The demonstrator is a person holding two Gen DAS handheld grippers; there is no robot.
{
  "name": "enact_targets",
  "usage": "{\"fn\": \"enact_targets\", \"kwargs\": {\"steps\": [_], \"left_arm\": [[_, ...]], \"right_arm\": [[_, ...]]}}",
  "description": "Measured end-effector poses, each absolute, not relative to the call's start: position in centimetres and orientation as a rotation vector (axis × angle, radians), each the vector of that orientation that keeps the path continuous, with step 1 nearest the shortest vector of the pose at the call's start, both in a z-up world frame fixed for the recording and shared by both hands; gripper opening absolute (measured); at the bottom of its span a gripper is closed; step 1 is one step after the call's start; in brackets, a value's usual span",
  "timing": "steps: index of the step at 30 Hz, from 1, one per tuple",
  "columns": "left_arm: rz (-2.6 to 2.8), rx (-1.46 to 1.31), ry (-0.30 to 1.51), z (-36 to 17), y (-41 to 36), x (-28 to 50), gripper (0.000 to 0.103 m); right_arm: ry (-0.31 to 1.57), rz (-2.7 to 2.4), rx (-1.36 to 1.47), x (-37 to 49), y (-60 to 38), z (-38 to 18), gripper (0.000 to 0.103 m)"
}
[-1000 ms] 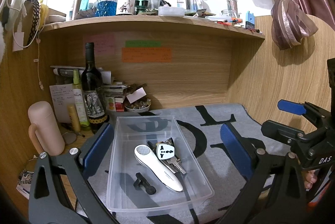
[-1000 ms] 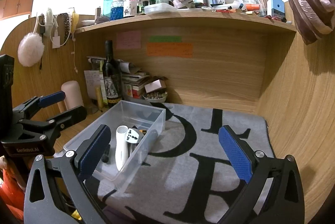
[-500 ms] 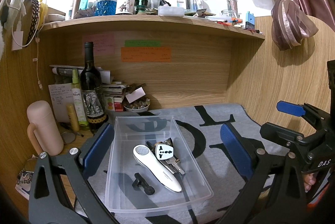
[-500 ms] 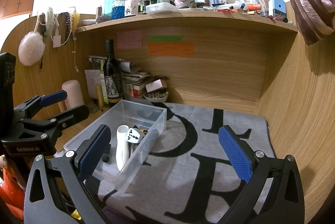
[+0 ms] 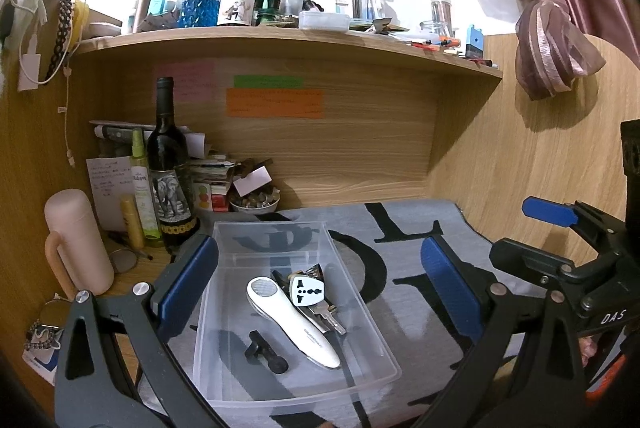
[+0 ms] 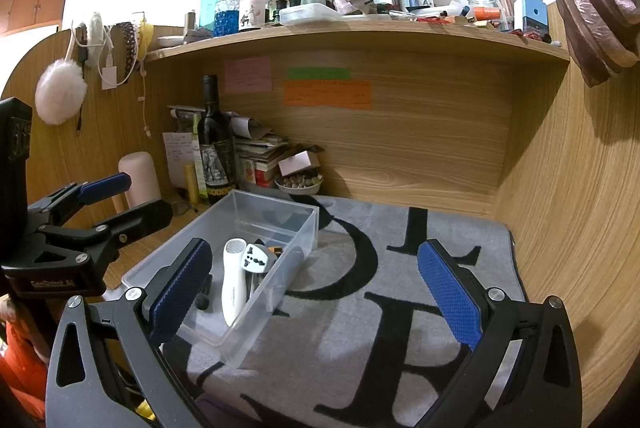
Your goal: Organize rigid objects
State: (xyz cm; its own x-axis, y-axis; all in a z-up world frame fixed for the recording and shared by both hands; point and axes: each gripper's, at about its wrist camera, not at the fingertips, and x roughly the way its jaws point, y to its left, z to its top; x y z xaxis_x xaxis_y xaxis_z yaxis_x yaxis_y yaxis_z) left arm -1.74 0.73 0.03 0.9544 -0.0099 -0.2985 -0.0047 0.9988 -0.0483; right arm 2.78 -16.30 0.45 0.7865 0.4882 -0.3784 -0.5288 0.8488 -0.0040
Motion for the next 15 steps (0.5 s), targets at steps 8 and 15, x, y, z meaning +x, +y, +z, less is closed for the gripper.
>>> {"fn": "enact_targets", "kwargs": {"steps": [8,15], "left_arm": [[-0.018,-0.024,0.312,0.01,0.17,-1.77,0.103],[-0.028,-0.038,0.323,-0.04,0.25,-1.6,0.103]], "right_arm": [[0.377,0.551,-0.113,2.81,-16.33,0.43,0.103],[0.379,0.552,-0.111,2.88,-16.31,0.36,0.103]]}}
